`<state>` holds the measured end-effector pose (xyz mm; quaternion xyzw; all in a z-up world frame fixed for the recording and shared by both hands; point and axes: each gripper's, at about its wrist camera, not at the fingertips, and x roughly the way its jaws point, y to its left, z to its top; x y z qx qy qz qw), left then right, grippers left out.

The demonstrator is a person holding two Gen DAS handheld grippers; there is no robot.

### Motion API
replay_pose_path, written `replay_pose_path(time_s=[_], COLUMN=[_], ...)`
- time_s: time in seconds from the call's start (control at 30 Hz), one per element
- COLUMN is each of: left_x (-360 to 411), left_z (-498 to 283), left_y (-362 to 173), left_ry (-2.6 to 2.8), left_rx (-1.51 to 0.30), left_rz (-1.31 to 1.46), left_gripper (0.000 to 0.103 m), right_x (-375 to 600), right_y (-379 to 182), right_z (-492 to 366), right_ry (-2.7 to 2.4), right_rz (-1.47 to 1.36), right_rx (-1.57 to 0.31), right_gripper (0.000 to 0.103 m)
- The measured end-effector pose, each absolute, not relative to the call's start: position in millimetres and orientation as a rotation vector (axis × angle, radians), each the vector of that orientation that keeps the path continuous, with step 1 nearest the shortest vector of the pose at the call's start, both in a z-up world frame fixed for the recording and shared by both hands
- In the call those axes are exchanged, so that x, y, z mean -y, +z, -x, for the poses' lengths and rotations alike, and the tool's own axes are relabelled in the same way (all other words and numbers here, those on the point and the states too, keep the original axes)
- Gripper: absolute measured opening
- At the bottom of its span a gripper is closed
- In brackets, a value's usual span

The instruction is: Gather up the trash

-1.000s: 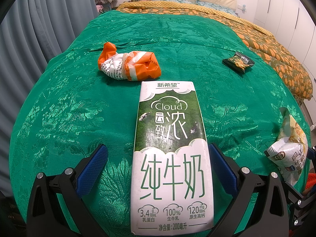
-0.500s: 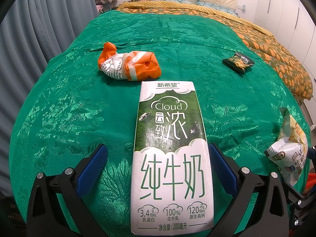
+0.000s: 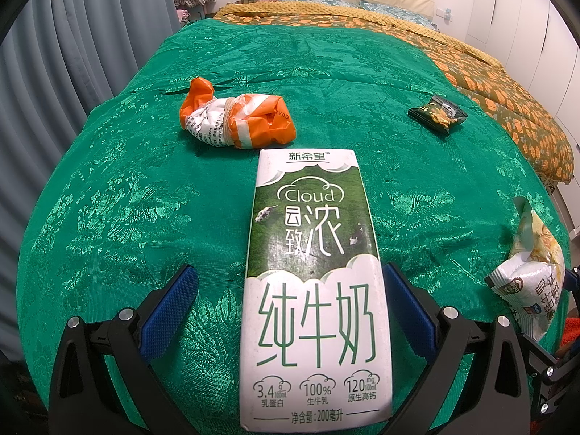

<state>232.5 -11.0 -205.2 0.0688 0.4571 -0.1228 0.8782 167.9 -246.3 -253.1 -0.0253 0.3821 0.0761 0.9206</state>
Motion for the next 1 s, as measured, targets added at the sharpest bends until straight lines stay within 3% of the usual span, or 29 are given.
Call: replay_pose_path(time_s=[0.63,0.83,1.0], left_x=[11.5,-4.4,11.1], left_z=[-226.6,-216.5,-221.2], left_y=[-203.9,-190.5,-177.7], left_ry=[-0.256,-0.377,-0.435], left_rx=[-0.984,-0.966,-0.946], left_rz=[-0.152,-0.038,-0.125], left_gripper=[0.099,0.099,0.098], right_x=[251.3,266.1,257.4], right_y=[-251.2,-235.0,-216.0], right_z=[-164.2,-169.7,-190.4], right_ry=[0.182,0.229,0.335], right_rz=[0.056,0.005,0.015], right_rx=[-0.795,-0.79,-0.847], right_gripper=[0.095,0.095,0.095])
